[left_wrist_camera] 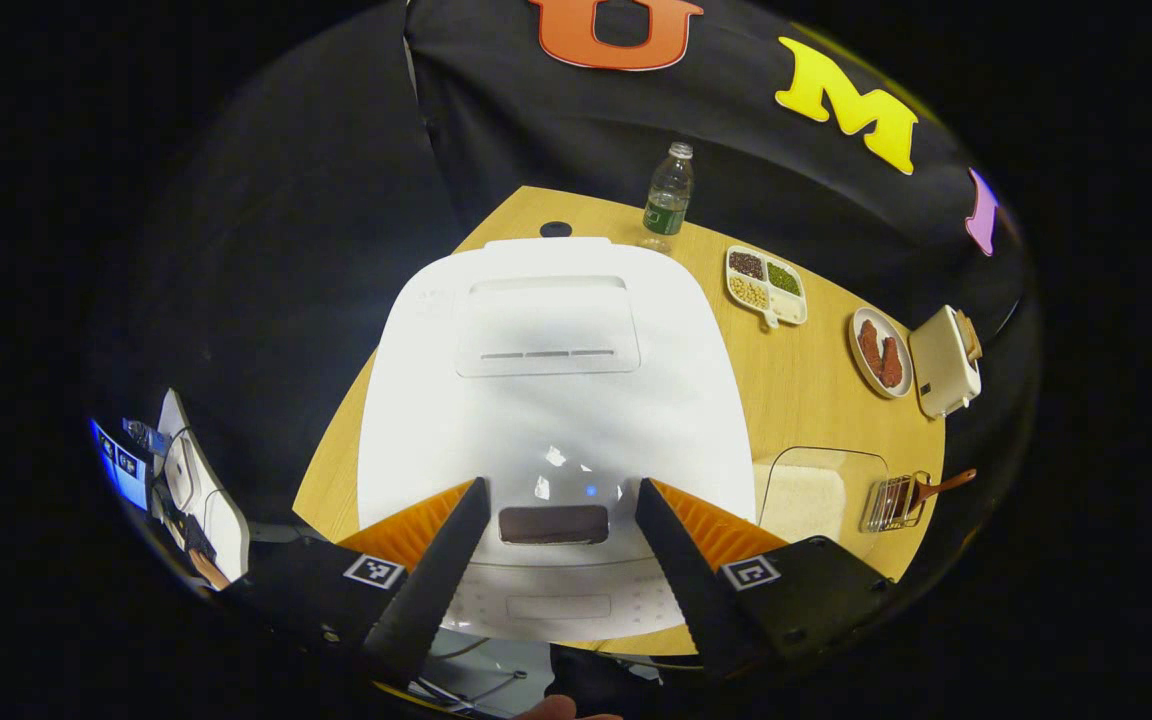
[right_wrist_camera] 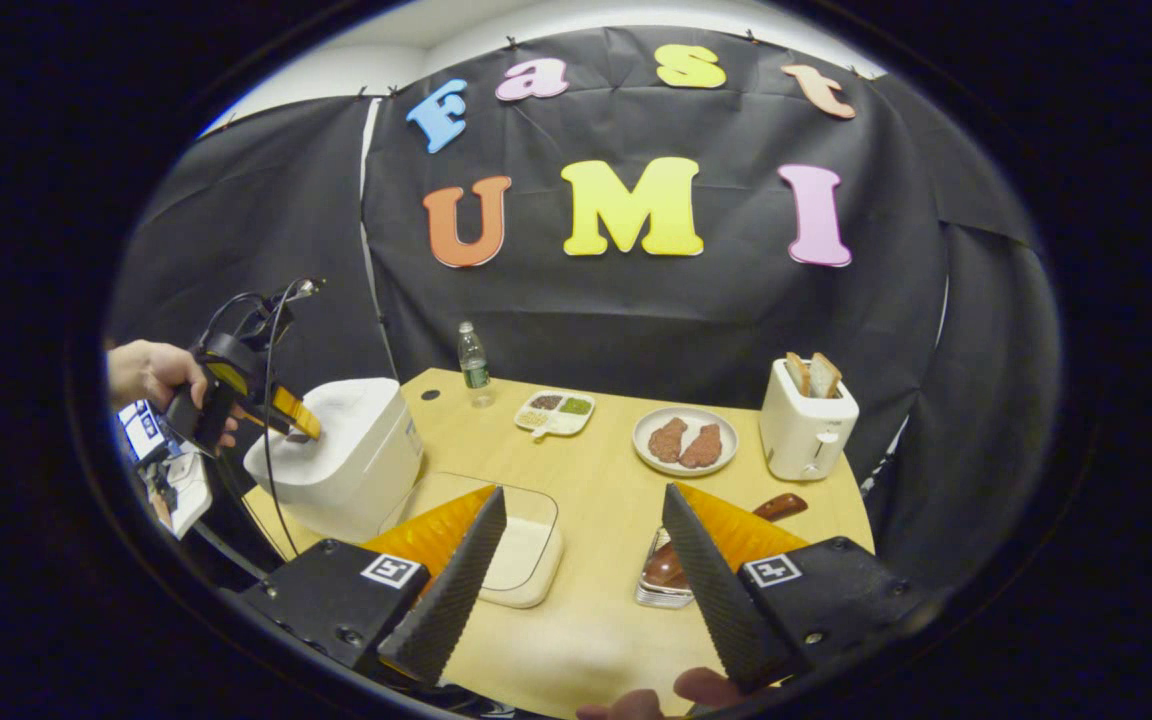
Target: Close the left gripper, press the button to open the rice cooker; take a wooden spoon from the chopstick holder with the right hand, scoop a spoonful of rice and pour it into the rice cooker, then put the wooden spoon back into the chopstick holder.
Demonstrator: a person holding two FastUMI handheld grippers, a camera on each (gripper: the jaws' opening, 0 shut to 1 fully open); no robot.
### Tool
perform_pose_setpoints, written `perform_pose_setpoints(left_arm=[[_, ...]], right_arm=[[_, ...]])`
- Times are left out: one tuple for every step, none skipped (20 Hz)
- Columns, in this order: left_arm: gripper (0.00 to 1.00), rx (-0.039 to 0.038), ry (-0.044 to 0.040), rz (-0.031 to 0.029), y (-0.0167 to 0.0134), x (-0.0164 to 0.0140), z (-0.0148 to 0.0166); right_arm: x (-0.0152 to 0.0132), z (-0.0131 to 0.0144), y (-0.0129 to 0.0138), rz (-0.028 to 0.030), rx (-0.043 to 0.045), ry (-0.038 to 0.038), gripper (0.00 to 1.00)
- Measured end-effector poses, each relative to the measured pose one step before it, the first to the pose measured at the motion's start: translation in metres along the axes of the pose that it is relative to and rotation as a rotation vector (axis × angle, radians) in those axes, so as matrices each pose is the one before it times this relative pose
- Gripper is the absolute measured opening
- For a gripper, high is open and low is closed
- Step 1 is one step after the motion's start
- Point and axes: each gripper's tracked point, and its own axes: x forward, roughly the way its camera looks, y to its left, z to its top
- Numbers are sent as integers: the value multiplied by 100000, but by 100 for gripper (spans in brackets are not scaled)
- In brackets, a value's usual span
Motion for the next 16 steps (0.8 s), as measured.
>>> perform_pose_setpoints(left_arm=[[100,-123,-1638,376,4,-53,-6],[100,331,-896,418,-37,20,-47],[100,223,-1072,498,-3,40,125],[100,-392,-730,525,24,-72,-37],[100,-716,-593,410,-150,-31,117],[100,-209,-1274,532,53,75,44],[100,-1559,-342,524,38,19,51],[100,-1117,-374,263,-59,-30,86],[100,-1035,162,30,7,13,-93],[99,-992,-634,-96,64,-68,203],[99,-529,-724,-249,1,-55,40],[99,-452,-2020,-193,66,-57,185],[98,-634,-1022,-675,-48,53,74],[96,-149,-271,-473,39,-216,-180],[96,110,85,-840,50,-153,-172],[96,-156,-272,-1007,-76,-89,-62]], right_arm=[[109,97,171,1474,-1272,-349,99],[112,73,119,1696,-959,-72,100],[175,-163,231,2061,-766,334,100],[64,-126,87,1547,-603,533,100],[58,-191,83,1312,-319,486,99],[37,35,96,840,19,288,100],[-162,76,122,399,221,33,100],[-250,392,26,-413,510,-970,100],[-266,328,-181,-985,663,-925,98],[-249,272,-44,-525,750,-899,100],[-325,161,-115,-1379,707,-776,100],[-303,174,-188,-1346,767,-623,100],[-218,31,91,-982,845,-280,100],[-200,23,132,-562,576,174,100],[-342,118,213,-485,163,-472,100],[-236,177,199,-491,-432,-594,100]])
